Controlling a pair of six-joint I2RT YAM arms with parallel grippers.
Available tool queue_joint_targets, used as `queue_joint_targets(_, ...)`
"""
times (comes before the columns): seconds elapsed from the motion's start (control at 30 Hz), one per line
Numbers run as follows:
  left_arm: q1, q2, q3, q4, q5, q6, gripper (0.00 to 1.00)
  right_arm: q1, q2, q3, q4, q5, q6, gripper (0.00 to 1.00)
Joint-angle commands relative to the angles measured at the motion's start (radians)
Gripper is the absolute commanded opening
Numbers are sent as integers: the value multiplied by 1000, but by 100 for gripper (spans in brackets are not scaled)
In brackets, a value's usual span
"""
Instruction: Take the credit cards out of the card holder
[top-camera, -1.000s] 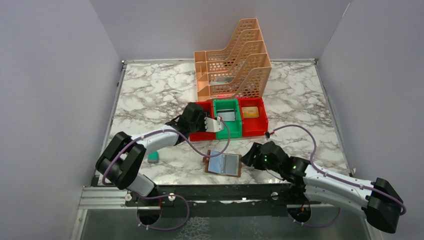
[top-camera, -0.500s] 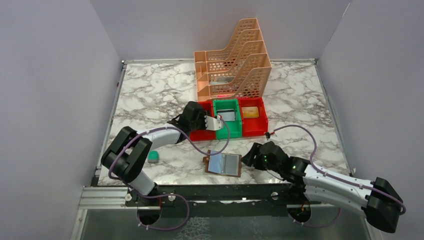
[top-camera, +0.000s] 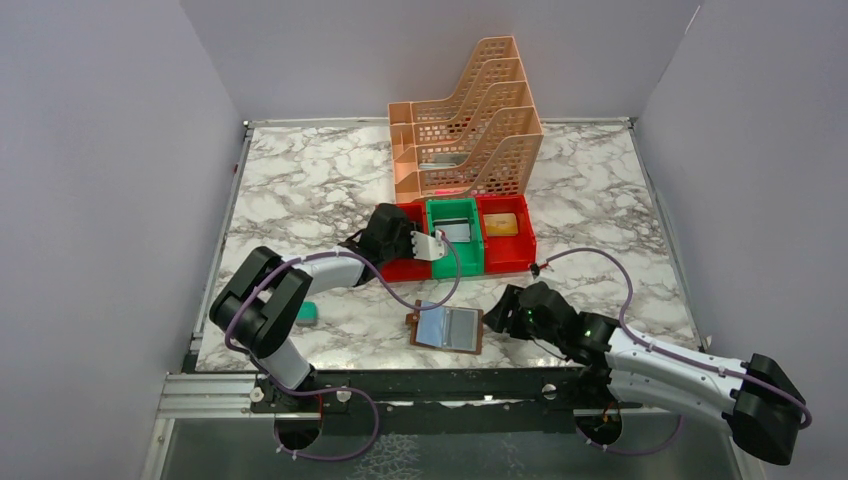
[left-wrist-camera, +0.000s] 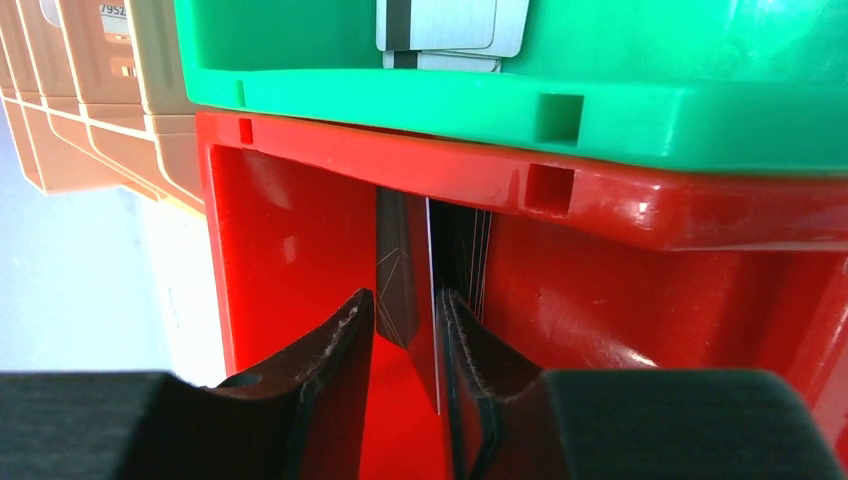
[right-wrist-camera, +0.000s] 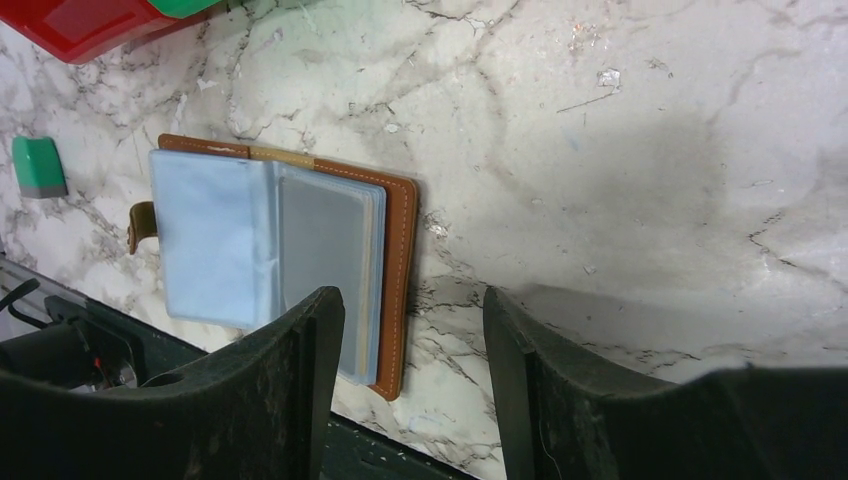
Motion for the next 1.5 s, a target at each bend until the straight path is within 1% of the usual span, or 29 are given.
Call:
queue_joint_targets(0.0, 7, 16, -12, 33, 36, 0, 33, 1, 1, 38, -31, 46, -22, 59)
queue_joint_targets(0.17, 8, 21, -17, 29, 35, -4, 35, 1, -16, 29, -45, 53, -16, 59)
queue_joint_targets(0.23, 9, 17, -18, 21, 42, -14, 38, 0, -27, 28, -53, 55, -14, 59)
queue_joint_targets(0.4, 12, -5, -40, 83, 38, -49, 43, 1, -48, 23, -60, 59, -6, 59)
queue_joint_targets(0.67, 17, 6, -37, 67, 40, -50, 46, 1, -56, 25, -76, 60, 0, 59)
queue_joint_targets(0.73, 17, 10, -40, 68, 42, -52, 48, 0, -57, 24, -76, 59, 1, 59)
queue_joint_targets(0.8, 18, 11, -43, 71, 38, -51, 54, 1, -58, 24, -76, 58, 2, 59)
queue_joint_targets(0.83, 19, 13, -43, 68, 37, -51, 61, 1, -58, 24, -77, 57, 2, 59)
queue_joint_targets(0.87, 20, 16, -41, 66, 35, -52, 72, 1, -59, 25, -80, 57, 2, 59)
queue_joint_targets(0.9, 21, 19, -36, 58, 31, -52, 78, 1, -59, 25, -82, 57, 2, 59)
queue_joint_targets(0.97, 29, 28, -21, 40, 38, -55, 80, 1, -59, 25, -83, 59, 3, 59)
queue_joint_targets(1.03, 34, 36, -10, 34, 52, -58, 79, 0, -59, 25, -87, 60, 2, 59)
queue_joint_targets(1.2, 37, 39, 1, 21, 67, -64, 66, 1, -67, 27, -103, 61, 7, 59)
queue_joint_targets(1.27, 41, 41, 3, 22, 62, -62, 57, 1, -72, 22, -103, 60, 11, 59)
queue_joint_targets(1.33, 42, 44, 8, 19, 57, -65, 44, 0, -77, 19, -103, 60, 14, 59)
queue_joint_targets(1.37, 43, 43, 10, 17, 60, -66, 41, 0, -79, 18, -104, 59, 15, 59)
queue_joint_targets(1.47, 44, 40, 10, 28, 59, -71, 41, 1, -81, 18, -104, 58, 17, 59)
